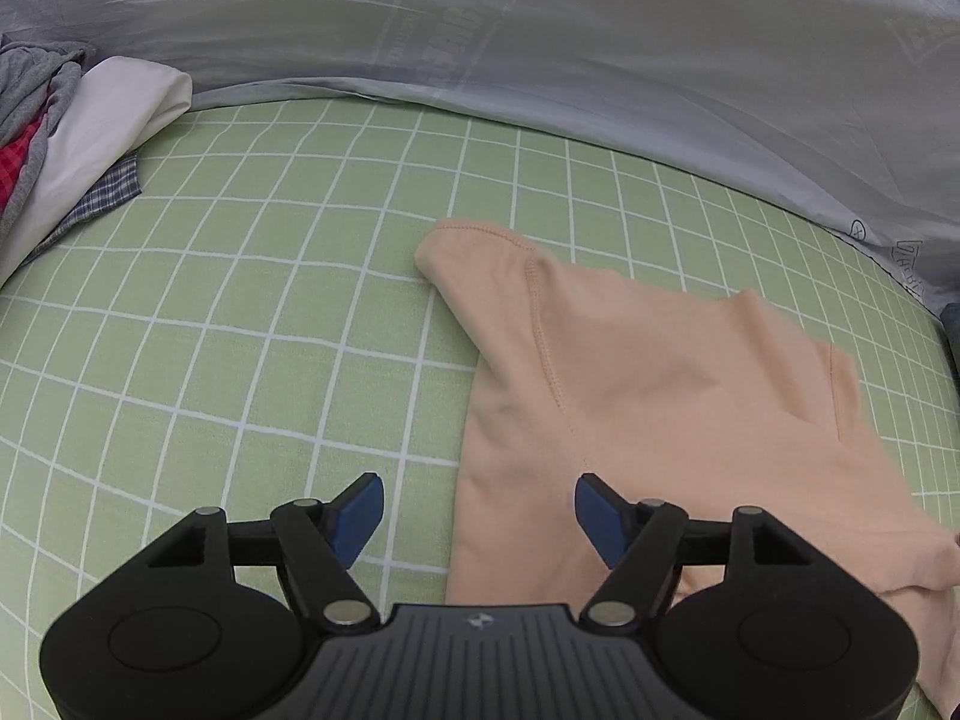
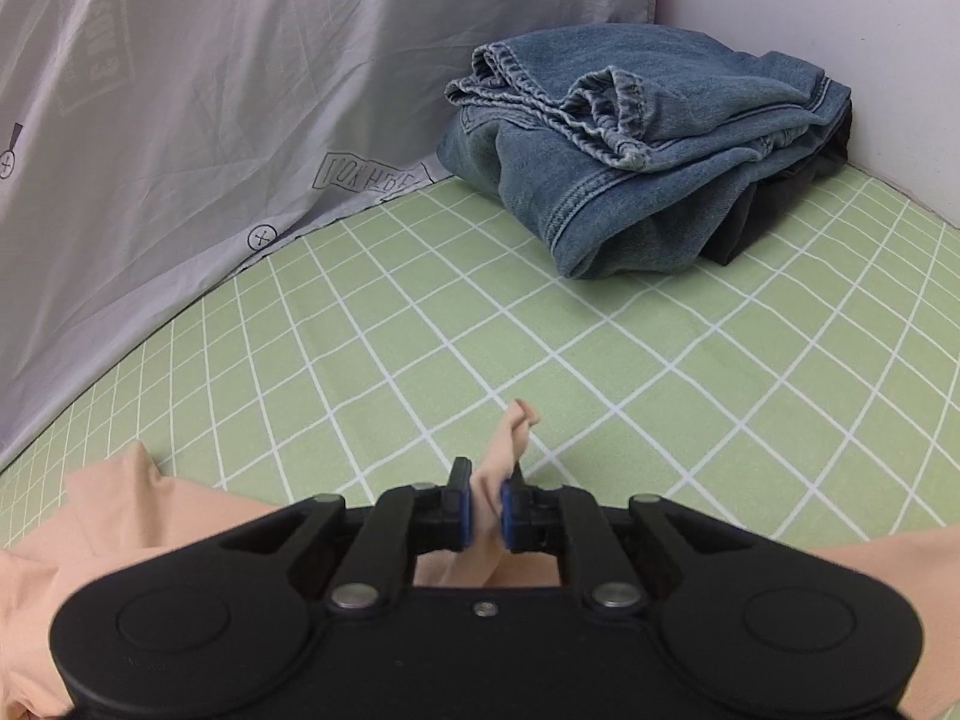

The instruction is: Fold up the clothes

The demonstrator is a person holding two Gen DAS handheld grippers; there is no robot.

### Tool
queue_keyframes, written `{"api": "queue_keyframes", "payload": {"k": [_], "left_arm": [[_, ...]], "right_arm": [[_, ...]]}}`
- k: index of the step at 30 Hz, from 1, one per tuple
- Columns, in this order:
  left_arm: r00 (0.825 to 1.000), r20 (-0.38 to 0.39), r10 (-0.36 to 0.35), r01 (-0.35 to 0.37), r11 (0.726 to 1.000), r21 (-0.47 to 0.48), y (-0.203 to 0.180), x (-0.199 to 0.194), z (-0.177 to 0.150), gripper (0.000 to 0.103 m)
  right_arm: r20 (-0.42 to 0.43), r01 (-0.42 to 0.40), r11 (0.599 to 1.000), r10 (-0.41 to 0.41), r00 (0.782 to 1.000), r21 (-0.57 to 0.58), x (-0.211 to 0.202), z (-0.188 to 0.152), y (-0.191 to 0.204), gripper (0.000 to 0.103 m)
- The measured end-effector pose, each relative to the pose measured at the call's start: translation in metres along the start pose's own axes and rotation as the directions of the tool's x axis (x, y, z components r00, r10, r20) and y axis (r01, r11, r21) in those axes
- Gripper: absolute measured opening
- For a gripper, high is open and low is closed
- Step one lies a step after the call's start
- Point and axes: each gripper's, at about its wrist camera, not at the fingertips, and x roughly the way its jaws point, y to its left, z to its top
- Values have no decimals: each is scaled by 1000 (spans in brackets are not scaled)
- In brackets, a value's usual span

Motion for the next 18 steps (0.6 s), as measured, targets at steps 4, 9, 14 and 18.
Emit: {"api": "queue_keyframes", "payload": {"k": [4,9,14,18], "left_arm": [[1000,-19,-11,12,1000,16,-2,-11,-22,71],[999,-31,-20,20,1000,18,3,-26,-47,71],[998,-40,-38,39,999,8,6,-39,-65,71],[999,-16,-46,47,998,42,-2,-52,-72,71]], "right_arm": [[49,-215,975,212,976,51,-29,2,3,10],[-29,-465,883,464,886,-66,-57,-22,53,10],[-282,-480,865,429,858,-145,-46,-80,93,23],[-295,-474,872,423,857,-125,-56,-88,79,48]]}}
